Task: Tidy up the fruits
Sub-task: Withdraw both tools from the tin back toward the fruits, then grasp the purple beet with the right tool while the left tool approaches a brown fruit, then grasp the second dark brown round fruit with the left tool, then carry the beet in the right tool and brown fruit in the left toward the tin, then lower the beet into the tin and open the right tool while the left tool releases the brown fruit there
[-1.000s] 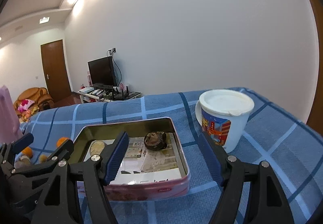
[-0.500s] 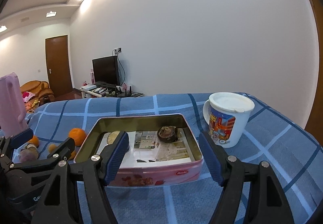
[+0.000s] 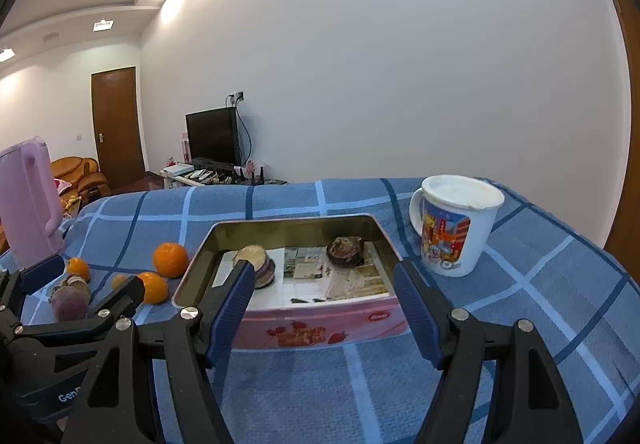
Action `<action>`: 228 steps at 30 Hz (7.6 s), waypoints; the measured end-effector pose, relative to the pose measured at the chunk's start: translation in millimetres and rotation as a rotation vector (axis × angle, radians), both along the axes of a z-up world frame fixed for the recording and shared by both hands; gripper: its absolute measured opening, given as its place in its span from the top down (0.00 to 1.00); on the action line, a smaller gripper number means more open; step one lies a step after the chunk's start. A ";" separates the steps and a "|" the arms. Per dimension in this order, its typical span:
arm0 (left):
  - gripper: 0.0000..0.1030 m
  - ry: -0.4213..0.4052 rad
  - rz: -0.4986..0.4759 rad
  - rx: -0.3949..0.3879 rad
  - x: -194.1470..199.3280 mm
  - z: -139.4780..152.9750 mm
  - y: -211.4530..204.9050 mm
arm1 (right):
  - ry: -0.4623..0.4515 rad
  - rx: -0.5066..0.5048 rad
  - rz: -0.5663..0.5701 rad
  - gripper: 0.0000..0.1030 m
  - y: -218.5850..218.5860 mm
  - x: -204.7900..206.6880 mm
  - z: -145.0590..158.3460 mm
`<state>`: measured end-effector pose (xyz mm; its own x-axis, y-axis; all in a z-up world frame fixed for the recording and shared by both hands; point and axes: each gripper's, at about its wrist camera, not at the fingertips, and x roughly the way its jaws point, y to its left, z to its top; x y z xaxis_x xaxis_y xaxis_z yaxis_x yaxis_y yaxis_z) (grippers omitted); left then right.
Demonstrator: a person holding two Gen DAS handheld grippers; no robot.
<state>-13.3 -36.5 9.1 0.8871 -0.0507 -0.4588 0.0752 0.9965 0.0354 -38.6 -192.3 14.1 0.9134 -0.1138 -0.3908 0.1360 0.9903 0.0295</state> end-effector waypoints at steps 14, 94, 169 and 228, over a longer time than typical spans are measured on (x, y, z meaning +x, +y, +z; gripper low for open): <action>0.00 0.059 0.022 0.014 -4.1 -6.4 43.8 | 0.082 0.061 0.094 0.29 35.3 0.3 -5.9; 0.61 0.373 -0.027 -0.160 51.1 -46.9 168.6 | 0.311 0.286 0.454 0.46 135.4 59.6 -30.3; 0.61 0.094 -0.151 -0.042 47.7 -1.1 -31.6 | 0.052 0.095 0.051 0.46 -60.3 39.9 6.9; 0.11 0.192 -0.198 -0.011 76.5 -14.9 -97.7 | 0.076 0.104 0.054 0.32 -81.8 56.2 0.3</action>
